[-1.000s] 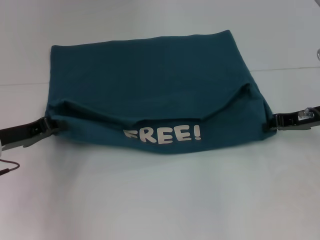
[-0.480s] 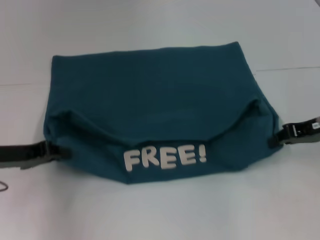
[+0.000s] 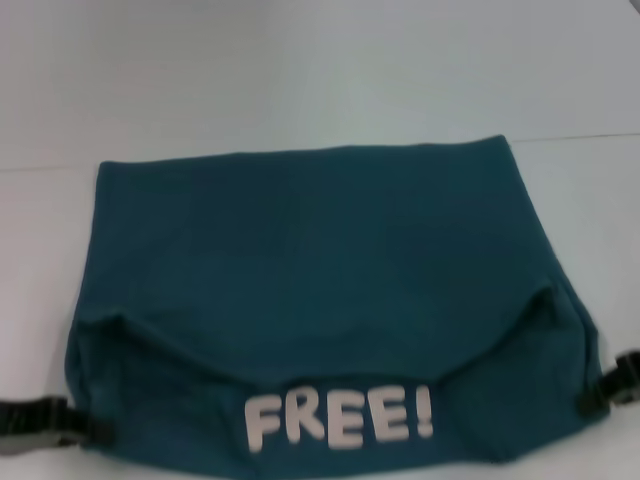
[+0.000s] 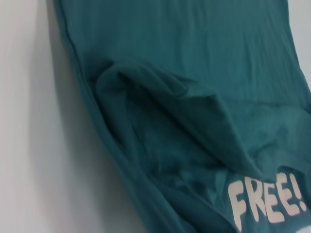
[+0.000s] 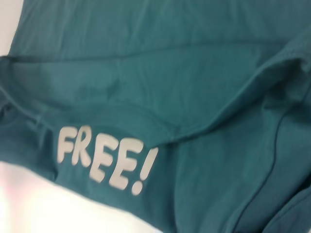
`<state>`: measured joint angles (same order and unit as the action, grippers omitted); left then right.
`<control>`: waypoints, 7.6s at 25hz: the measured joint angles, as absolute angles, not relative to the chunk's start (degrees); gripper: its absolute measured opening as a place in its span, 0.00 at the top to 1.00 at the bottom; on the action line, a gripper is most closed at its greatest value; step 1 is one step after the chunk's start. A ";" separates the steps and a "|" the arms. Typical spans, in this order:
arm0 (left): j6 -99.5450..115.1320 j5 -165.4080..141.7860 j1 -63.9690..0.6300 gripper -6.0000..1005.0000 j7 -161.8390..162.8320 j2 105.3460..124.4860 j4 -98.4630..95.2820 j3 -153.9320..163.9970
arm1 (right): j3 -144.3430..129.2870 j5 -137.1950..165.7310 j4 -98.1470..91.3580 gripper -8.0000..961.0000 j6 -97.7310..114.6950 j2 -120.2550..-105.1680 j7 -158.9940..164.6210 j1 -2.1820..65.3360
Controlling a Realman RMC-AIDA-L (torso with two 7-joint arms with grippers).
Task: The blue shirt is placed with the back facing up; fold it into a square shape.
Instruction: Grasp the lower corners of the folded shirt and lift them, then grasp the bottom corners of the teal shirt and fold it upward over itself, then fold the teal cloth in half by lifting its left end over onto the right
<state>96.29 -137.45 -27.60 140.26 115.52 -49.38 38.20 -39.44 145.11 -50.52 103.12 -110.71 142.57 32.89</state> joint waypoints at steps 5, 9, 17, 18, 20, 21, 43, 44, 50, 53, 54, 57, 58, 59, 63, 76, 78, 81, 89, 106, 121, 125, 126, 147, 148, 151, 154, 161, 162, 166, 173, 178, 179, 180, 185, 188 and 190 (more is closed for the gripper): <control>103.55 -141.27 -25.66 0.96 139.14 115.64 -51.80 36.67 | -39.44 145.24 -50.19 0.94 108.92 -110.52 141.03 30.47; 108.21 -142.52 -25.44 0.96 135.59 115.21 -52.22 34.41 | -38.16 144.77 -50.16 0.93 111.25 -110.58 138.93 29.62; 116.38 -142.63 -31.01 0.96 132.46 110.58 -52.32 25.15 | -31.86 130.51 -49.89 0.93 113.59 -106.08 136.65 30.91; 116.39 -142.85 -31.94 0.96 133.25 109.95 -52.37 24.88 | -31.45 127.52 -49.86 0.93 113.49 -104.84 137.54 31.28; 116.06 -143.81 -33.96 0.96 134.81 108.99 -52.41 24.63 | -31.03 126.59 -49.87 0.93 113.43 -104.39 137.97 31.64; 115.80 -144.20 -34.80 0.96 135.34 108.68 -52.41 24.58 | -30.63 126.38 -49.87 0.93 113.27 -104.11 138.33 32.00; 96.50 -146.58 -41.41 0.96 146.67 108.25 -49.77 25.80 | -29.02 128.95 -42.86 0.92 95.71 -104.40 140.08 33.43; 94.88 -146.59 -42.14 0.96 147.18 108.25 -48.97 25.94 | -28.54 127.17 -42.15 0.92 91.87 -104.77 140.26 33.79; 85.09 -146.94 -45.17 0.96 151.58 108.40 -45.31 32.42 | -28.48 125.27 -40.76 0.92 82.00 -106.37 140.41 35.62; 79.01 -146.97 -45.81 0.96 154.70 109.33 -45.13 37.12 | -28.88 125.29 -39.58 0.92 75.13 -107.93 140.43 37.07; 77.31 -146.97 -45.91 0.96 155.24 109.68 -45.12 38.06 | -29.24 125.37 -38.76 0.92 71.72 -108.56 140.36 37.65; 71.64 -147.02 -46.14 0.96 156.43 110.99 -44.86 40.45 | -31.76 125.60 -36.08 0.91 63.74 -109.68 140.23 38.80; 69.49 -147.05 -46.15 0.96 156.64 111.46 -44.68 41.12 | -33.15 125.63 -35.03 0.91 61.57 -109.85 140.30 39.18; 67.64 -147.06 -46.12 0.96 156.72 111.92 -44.51 41.55 | -34.13 125.64 -34.25 0.91 59.81 -109.98 140.35 39.47; 64.47 -146.93 -45.94 0.96 156.77 112.81 -44.37 41.72 | -36.10 125.65 -32.74 0.91 54.71 -111.00 140.27 40.12; 68.30 -143.36 -46.08 0.96 158.50 113.09 -49.21 39.65 | -35.94 122.53 -35.68 0.91 54.00 -110.71 141.70 41.17; 65.57 -144.16 -47.30 0.96 158.44 112.99 -46.05 40.19 | -36.68 122.66 -34.30 0.90 50.97 -110.78 141.50 41.79; 61.28 -146.09 -48.32 0.96 158.33 113.26 -42.64 40.70 | -38.70 122.70 -32.37 0.90 46.17 -111.47 141.15 42.47; 52.78 -148.07 -47.94 0.96 158.20 115.03 -39.46 40.88 | -44.87 122.69 -29.24 0.90 33.05 -113.68 140.58 44.63; 49.06 -147.29 -47.37 0.96 156.79 116.13 -39.25 40.59 | -49.71 122.70 -26.50 0.89 28.34 -113.40 140.62 46.67; 50.57 -140.89 -41.39 0.50 155.15 117.62 -46.30 39.35 | -42.96 119.07 -28.64 0.49 43.37 -109.62 137.88 43.33; 58.59 -128.03 -35.47 0.36 148.30 118.08 -49.68 39.21 | -39.50 110.27 -32.96 0.40 57.44 -110.62 131.34 37.01; 61.02 -124.86 -33.89 0.33 146.82 117.99 -49.78 39.19 | -39.22 108.59 -33.12 0.38 60.63 -110.63 130.46 35.63; 79.66 -106.59 -23.10 0.27 134.40 118.82 -34.27 27.81 | -19.56 104.25 -28.38 0.33 77.31 -111.75 117.55 18.66; 79.27 -106.67 -23.16 0.27 134.39 118.83 -34.03 27.88 | -19.56 104.25 -28.38 0.33 77.31 -111.75 117.55 18.66; 76.39 -106.72 -23.28 0.27 134.33 119.06 -32.60 27.96 | -19.22 104.34 -28.28 0.33 76.98 -111.63 117.40 18.92; 72.35 -106.72 -22.89 0.27 133.90 119.27 -30.97 27.95 | -19.08 104.33 -28.29 0.33 76.96 -111.77 117.25 19.45; 68.12 -107.00 -21.85 0.28 132.81 119.30 -28.07 27.73 | -19.35 104.29 -28.33 0.33 77.10 -111.77 117.24 20.32; 67.92 -107.32 -21.85 0.28 132.82 119.29 -28.02 27.76 | -19.36 104.28 -28.30 0.33 77.08 -111.73 117.24 20.43; 67.74 -108.29 -21.86 0.28 132.87 119.28 -27.95 27.70 | -19.40 104.28 -28.29 0.33 77.03 -111.68 117.26 20.65; 67.70 -109.42 -21.72 0.28 132.39 118.93 -27.91 27.45 | -19.32 104.31 -28.31 0.33 77.01 -111.58 117.23 20.77; 72.95 -109.22 -20.61 0.28 131.54 118.99 -31.09 25.88 | -20.05 104.33 -28.56 0.33 77.31 -111.43 117.41 20.99; 74.07 -110.20 -20.30 0.28 133.51 118.74 -31.97 25.75 | -20.61 104.33 -28.59 0.33 77.35 -111.28 117.53 21.00; 75.01 -111.49 -19.93 0.28 136.38 118.48 -32.84 25.74 | -21.21 104.33 -28.60 0.33 77.42 -111.13 117.61 21.00; 76.01 -117.35 -18.35 0.28 148.99 118.55 -36.92 25.69 | -23.16 104.33 -28.65 0.33 77.59 -110.56 117.96 21.18; 74.00 -117.89 -18.55 0.28 151.82 118.68 -36.66 25.73 | -23.17 104.33 -28.65 0.33 77.60 -110.56 117.88 21.34; 72.68 -117.95 -19.11 0.28 152.54 118.70 -35.89 25.94 | -23.17 104.33 -28.65 0.33 77.61 -110.60 117.74 21.52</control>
<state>72.68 -117.95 -19.11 152.54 118.70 -35.89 25.94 -23.17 104.33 -28.65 77.61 -110.60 117.74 21.52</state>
